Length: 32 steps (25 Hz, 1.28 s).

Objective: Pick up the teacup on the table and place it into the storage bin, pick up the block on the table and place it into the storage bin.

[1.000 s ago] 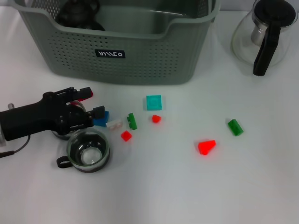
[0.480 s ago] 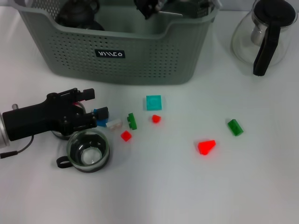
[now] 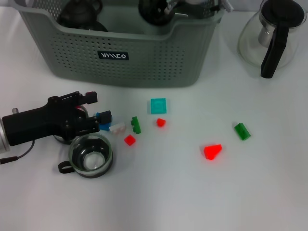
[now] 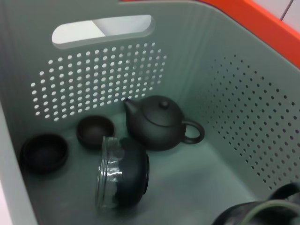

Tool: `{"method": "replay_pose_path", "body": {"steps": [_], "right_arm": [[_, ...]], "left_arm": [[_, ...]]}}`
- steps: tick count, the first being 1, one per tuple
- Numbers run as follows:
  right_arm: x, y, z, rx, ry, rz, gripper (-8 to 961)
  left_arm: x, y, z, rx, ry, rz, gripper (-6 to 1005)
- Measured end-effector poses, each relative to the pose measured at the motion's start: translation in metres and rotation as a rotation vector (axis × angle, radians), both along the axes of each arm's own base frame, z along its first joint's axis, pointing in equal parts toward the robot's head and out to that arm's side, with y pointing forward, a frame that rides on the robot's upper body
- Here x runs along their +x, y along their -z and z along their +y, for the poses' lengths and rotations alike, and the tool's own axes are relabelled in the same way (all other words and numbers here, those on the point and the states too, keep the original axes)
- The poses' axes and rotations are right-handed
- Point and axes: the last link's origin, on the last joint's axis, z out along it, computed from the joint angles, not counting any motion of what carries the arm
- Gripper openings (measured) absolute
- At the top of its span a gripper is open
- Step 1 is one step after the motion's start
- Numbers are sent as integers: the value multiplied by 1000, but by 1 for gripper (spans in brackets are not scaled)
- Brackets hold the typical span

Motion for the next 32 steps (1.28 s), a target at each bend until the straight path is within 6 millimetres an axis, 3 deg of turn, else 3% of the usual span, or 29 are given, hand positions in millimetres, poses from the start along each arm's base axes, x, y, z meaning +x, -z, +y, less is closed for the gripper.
{"method": "replay_pose_path", "body": {"steps": [10,15,18,21,25,32], "right_arm": [[-8,-14,4,43,-19,80,464],[-25,-63,-8,71,-70,385,583],[-19,-100,-25,64,-130,610,655],[0,-127,-46,12,-182,828,678],[38,-143,-76,-136,-242,1002,677],[113,-127,-137,-321,-377,862,674]], "left_arm": [[0,0,0,1,-2,-2,784],[0,-1,-1,3,0,-8,783],[0,-2,-1,4,0,-7,783],[1,-1,1,2,2,-3,783],[1,-1,2,3,3,1,783],[-2,-5,2,10,-1,9,783]]}}
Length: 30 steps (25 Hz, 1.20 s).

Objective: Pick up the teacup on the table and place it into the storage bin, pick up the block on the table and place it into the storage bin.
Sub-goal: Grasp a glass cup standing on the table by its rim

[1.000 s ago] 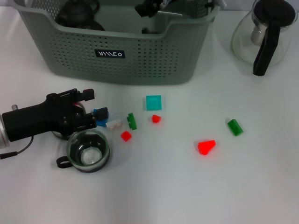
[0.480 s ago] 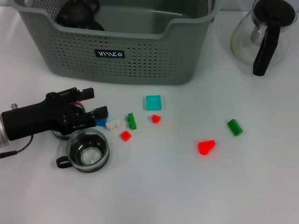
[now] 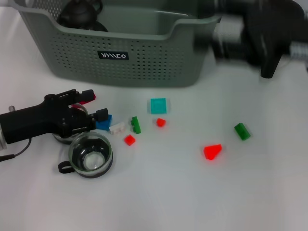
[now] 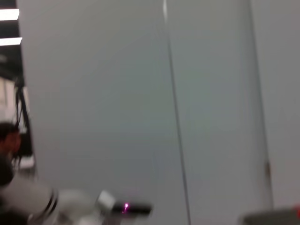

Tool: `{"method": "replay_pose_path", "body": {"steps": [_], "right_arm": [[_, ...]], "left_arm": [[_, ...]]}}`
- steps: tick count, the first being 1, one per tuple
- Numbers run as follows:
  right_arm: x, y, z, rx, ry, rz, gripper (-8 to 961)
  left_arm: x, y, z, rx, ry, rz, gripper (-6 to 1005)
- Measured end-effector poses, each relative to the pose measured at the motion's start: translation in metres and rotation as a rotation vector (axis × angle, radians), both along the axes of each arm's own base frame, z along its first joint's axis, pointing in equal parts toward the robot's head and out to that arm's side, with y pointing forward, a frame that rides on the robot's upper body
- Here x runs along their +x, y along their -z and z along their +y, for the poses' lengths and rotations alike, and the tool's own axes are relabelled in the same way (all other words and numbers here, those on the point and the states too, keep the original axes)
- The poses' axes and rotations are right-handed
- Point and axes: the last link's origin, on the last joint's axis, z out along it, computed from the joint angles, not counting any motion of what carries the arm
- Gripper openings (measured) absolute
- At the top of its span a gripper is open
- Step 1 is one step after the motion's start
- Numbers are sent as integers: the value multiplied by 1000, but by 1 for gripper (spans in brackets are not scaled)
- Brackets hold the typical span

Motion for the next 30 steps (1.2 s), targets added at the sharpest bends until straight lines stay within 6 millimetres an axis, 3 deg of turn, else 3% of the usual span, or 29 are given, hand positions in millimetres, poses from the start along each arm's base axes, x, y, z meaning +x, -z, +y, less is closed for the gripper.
{"method": "replay_pose_path", "body": {"steps": [7,13,17,21,26,30], "right_arm": [[63,19,-37,-1,73,-130,674],[87,14,-44,21,161,-164,675],[95,21,-45,-7,180,-212,675],[96,29,-42,-18,186,-257,675],[91,32,-38,-15,176,-258,675],[90,32,-38,-19,177,-255,674]], "left_arm": [[0,-1,0,3,0,0,783],[1,-16,-5,-11,12,-15,782],[7,-39,-6,-63,20,-30,782],[23,-72,6,-252,-89,27,782],[53,-101,25,-356,-200,244,772],[70,-105,45,-387,-311,421,763]]}}
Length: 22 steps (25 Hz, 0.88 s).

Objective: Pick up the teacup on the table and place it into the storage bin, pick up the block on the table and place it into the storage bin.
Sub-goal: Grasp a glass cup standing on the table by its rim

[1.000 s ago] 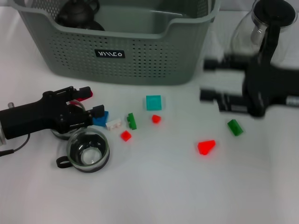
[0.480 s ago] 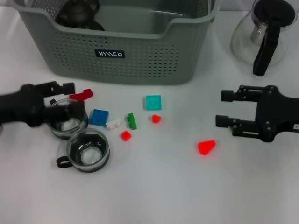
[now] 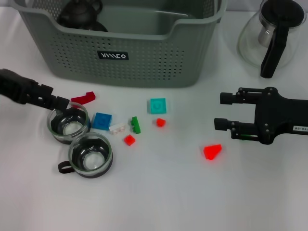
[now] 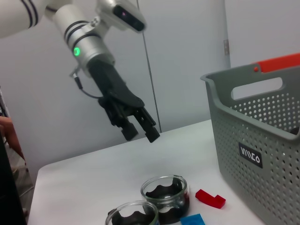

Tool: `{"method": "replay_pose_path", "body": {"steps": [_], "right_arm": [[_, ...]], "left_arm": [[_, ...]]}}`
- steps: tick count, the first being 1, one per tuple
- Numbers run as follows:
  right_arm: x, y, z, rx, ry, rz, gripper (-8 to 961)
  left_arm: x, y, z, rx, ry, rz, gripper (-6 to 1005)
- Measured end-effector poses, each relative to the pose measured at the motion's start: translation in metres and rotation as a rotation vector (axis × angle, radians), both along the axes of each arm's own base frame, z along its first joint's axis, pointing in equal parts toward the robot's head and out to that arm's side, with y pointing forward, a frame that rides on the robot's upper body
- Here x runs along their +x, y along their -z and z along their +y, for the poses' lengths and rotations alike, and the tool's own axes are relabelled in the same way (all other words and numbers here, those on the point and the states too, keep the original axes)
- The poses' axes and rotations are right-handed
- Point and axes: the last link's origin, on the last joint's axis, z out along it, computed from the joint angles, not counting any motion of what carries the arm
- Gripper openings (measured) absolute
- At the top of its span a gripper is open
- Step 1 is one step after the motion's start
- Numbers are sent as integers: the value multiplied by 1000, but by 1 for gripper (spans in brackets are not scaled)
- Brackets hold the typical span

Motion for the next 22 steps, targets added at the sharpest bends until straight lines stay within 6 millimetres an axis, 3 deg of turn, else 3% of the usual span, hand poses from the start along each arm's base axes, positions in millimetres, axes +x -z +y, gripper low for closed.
{"method": "replay_pose_path", "body": {"steps": [6,8,22], "right_arm": [[1,1,0,2,8,-2,675],[2,1,0,3,12,-2,675],[0,3,2,4,15,7,675]], "left_arm": [[3,11,21,-62,-94,242,751],[3,26,30,-83,-123,377,747],[1,58,49,-35,-208,490,717]]}}
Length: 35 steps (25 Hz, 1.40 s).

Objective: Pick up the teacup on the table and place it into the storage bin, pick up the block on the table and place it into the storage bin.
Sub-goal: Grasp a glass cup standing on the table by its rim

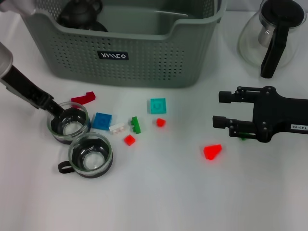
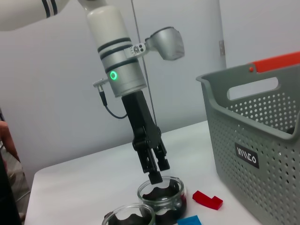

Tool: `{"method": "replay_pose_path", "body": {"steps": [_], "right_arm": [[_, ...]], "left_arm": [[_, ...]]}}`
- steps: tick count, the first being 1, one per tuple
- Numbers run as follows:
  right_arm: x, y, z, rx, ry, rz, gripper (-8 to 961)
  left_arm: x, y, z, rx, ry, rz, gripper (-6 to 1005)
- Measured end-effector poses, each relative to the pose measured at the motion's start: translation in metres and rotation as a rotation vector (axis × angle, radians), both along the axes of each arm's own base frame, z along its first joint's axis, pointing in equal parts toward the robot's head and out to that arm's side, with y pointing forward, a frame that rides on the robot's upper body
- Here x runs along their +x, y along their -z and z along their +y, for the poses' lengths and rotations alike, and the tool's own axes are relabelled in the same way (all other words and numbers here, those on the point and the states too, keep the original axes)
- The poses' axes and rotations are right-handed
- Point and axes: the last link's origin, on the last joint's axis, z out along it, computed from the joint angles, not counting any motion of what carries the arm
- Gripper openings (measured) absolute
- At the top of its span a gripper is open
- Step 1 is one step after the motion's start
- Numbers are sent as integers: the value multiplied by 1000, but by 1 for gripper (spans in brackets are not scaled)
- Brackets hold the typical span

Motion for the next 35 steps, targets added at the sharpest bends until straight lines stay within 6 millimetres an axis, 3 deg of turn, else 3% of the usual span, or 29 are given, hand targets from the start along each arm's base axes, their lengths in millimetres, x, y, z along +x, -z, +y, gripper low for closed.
{"method": "replay_pose_path", "body": {"steps": [12,17,23,35], "right_arm": [[-3,0,3,3,-8,-1,675],[-2,1,3,0,-4,1,675],[-2,1,2,-1,-1,1,675],[0,0,3,8,8,0,674]], "left_arm": [[-17,20,5,-4,-51,31,692],[-20,20,7,13,-82,46,682],[-21,19,6,14,-90,48,447],[-28,8,4,38,-119,28,181]]}}
